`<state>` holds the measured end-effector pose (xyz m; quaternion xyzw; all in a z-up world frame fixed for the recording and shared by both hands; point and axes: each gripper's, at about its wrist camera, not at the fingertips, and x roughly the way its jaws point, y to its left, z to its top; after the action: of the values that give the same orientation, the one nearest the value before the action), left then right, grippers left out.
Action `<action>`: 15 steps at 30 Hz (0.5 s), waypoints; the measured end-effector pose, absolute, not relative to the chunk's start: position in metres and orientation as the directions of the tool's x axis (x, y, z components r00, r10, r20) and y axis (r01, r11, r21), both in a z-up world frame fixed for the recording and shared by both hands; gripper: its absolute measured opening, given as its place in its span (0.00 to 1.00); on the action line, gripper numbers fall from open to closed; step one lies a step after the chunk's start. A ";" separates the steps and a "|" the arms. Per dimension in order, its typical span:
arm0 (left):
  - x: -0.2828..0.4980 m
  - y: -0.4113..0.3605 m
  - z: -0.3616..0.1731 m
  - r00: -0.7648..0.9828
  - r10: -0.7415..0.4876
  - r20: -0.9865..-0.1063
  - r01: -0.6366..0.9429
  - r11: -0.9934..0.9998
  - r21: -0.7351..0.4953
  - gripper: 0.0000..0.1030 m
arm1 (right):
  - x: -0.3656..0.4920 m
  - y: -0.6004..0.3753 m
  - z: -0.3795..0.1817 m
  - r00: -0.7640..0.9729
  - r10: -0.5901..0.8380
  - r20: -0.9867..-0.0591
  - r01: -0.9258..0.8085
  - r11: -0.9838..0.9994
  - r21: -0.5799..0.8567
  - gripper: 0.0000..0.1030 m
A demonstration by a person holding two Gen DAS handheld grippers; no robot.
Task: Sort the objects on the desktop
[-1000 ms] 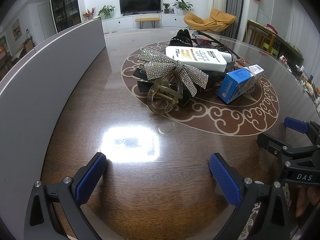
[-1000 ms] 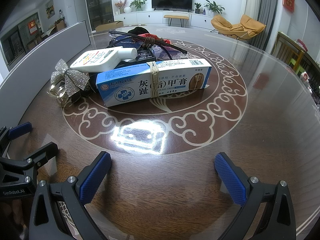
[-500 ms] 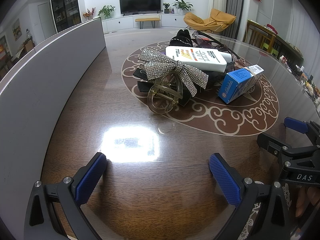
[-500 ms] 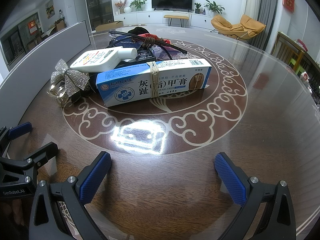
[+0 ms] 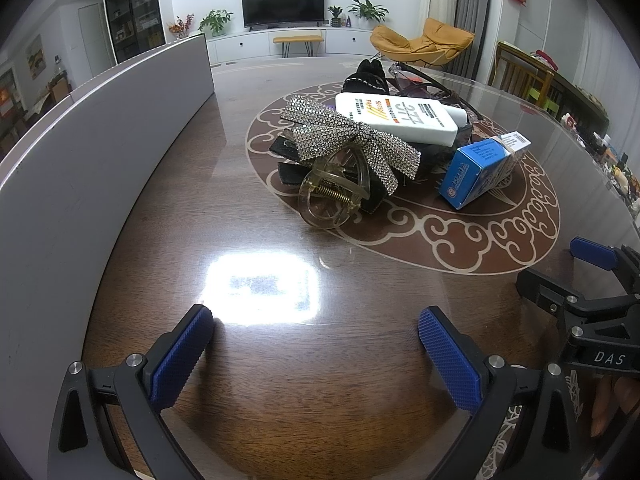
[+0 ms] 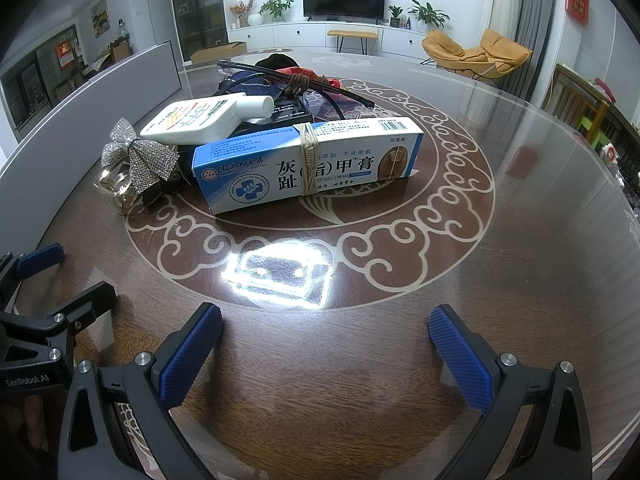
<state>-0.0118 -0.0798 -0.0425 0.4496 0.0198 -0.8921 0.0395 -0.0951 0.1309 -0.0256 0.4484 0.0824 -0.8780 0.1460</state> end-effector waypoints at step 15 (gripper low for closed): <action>-0.019 -0.089 -0.038 -0.600 -0.013 -0.800 0.105 -0.993 -0.062 1.00 | -0.096 0.131 -0.026 -0.555 -0.183 -0.811 0.330 -0.944 -0.014 1.00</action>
<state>-0.0191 -0.0891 -0.0377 0.4458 0.0514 -0.8931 0.0330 -0.0956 0.1308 -0.0257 0.4483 0.0825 -0.8780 0.1461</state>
